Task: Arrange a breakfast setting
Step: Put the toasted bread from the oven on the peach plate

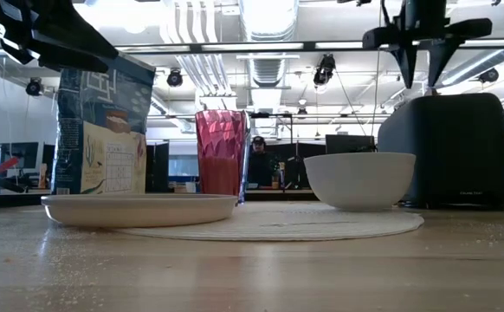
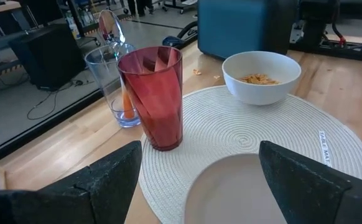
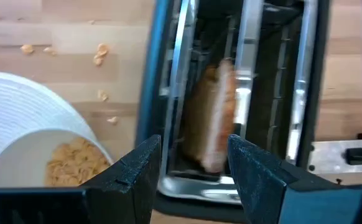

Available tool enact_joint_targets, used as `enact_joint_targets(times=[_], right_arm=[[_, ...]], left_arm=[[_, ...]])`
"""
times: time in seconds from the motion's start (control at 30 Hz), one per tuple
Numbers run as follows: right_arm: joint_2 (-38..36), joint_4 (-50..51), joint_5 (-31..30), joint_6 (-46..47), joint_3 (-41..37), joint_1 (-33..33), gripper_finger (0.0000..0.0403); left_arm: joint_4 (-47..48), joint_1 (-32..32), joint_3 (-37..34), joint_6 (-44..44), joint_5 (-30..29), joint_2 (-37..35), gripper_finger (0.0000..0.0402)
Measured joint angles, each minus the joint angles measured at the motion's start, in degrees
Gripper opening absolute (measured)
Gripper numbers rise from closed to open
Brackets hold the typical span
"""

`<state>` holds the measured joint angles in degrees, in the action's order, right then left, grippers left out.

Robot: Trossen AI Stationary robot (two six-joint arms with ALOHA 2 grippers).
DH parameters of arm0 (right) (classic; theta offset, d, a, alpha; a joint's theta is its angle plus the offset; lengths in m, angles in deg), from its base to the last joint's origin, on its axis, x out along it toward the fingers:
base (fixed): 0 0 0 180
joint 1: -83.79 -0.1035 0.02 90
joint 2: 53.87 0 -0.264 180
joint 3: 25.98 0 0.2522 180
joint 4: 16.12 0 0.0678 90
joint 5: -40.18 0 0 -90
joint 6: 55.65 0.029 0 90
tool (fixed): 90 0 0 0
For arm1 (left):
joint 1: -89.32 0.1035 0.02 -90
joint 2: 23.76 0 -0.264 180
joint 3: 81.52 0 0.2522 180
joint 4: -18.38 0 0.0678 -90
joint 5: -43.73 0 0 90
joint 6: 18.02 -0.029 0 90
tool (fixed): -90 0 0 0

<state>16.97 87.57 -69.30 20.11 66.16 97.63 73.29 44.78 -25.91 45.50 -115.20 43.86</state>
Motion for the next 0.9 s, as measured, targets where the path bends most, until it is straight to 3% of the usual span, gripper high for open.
enact_joint_targets(times=[0.23, 0.53, 0.9], right_arm=[[-1.0, 0.0, 0.0, -2.1, -1.9, 3.8, 0.0175], [1.2, 0.0, 1.4, -4.6, -3.7, 4.1, 0.0173], [2.1, -0.5, 1.5, -6.2, -3.7, 4.1, 0.0099]], left_arm=[[0.0, 0.0, -0.2, 0.0, 0.7, 0.0, 0.0307], [0.0, 0.0, -0.3, 0.0, 1.0, -0.2, 0.0307], [0.0, 0.0, -0.3, 0.0, 1.0, -0.2, 0.0307]])
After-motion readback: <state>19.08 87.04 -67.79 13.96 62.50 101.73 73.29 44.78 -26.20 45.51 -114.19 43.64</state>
